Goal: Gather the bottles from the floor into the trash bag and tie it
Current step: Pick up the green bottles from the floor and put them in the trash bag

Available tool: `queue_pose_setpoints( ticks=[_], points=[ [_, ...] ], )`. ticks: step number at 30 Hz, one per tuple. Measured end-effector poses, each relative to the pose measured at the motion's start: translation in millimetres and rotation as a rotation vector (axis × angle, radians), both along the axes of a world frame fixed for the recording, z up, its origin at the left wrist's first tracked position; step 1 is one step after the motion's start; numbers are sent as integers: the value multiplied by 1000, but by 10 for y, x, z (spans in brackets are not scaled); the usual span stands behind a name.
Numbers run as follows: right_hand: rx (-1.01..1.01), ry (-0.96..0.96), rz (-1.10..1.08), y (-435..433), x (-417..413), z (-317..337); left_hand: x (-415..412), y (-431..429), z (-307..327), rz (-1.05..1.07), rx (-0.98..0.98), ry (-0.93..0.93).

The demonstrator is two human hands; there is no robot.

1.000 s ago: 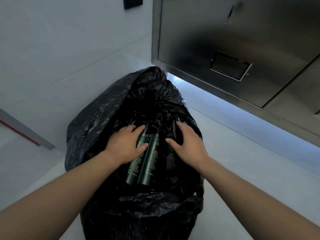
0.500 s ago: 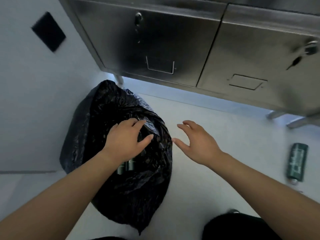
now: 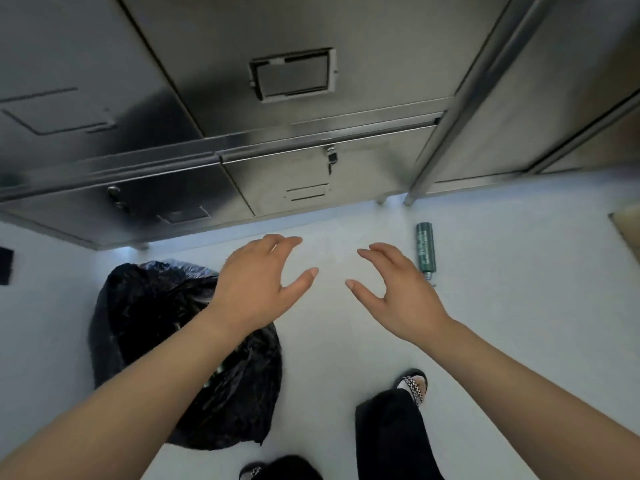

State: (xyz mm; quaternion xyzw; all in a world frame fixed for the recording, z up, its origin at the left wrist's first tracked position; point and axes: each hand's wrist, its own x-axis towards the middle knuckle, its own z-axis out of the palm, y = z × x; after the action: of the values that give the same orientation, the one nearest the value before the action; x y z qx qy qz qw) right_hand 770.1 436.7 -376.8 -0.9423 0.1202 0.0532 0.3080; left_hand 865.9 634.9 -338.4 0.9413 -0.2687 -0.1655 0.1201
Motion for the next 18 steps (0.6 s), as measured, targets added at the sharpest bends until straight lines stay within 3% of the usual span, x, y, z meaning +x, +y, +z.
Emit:
queue_pose_setpoints(
  ticks=[10,18],
  points=[
    [0,81,-240,-1837,-350,39,88,-1999,-100,-138,40,51],
    [7,83,-375,-2405,-382,-256,214,-2640,-371,-233,71,48]
  ],
)
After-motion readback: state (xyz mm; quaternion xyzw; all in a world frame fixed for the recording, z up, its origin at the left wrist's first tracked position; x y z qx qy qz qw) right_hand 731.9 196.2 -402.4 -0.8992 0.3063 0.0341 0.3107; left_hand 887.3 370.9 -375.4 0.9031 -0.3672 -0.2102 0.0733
